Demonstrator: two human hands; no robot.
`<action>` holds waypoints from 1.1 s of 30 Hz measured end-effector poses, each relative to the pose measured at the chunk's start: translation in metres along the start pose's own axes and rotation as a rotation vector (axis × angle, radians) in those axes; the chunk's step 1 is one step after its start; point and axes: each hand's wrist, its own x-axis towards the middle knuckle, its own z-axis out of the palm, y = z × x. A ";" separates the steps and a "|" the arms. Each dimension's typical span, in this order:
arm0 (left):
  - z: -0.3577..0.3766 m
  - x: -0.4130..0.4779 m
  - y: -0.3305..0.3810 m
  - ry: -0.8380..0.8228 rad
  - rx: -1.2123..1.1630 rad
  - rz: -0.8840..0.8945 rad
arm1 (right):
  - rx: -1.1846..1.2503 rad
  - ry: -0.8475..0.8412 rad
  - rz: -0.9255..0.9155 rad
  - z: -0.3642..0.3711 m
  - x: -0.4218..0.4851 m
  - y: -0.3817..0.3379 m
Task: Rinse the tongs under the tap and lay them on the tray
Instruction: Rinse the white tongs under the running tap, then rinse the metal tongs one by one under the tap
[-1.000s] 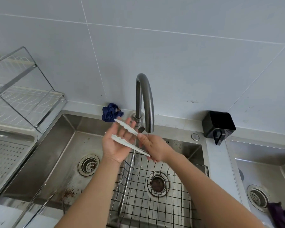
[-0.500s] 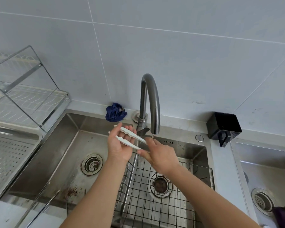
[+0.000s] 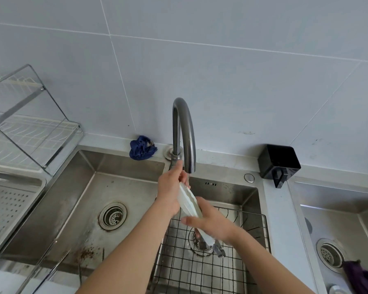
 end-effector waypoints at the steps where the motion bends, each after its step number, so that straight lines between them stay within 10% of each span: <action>1: 0.003 0.000 0.001 0.069 0.151 0.105 | 0.094 0.000 0.000 0.001 0.001 -0.002; 7: -0.018 -0.010 -0.001 0.060 1.068 0.744 | 0.276 0.173 -0.049 0.011 0.010 -0.020; 13: -0.059 -0.037 -0.013 -0.069 0.601 0.347 | 0.456 0.153 0.021 0.018 -0.003 -0.011; 18: -0.100 -0.056 -0.037 -0.029 1.114 0.390 | 0.285 0.317 0.128 0.025 -0.022 0.007; 24: -0.129 -0.078 -0.083 -0.017 1.712 0.494 | -0.479 0.507 0.324 0.025 -0.049 0.053; 33: -0.151 -0.096 -0.118 -0.027 1.856 0.442 | -0.801 0.500 0.542 0.042 -0.063 0.108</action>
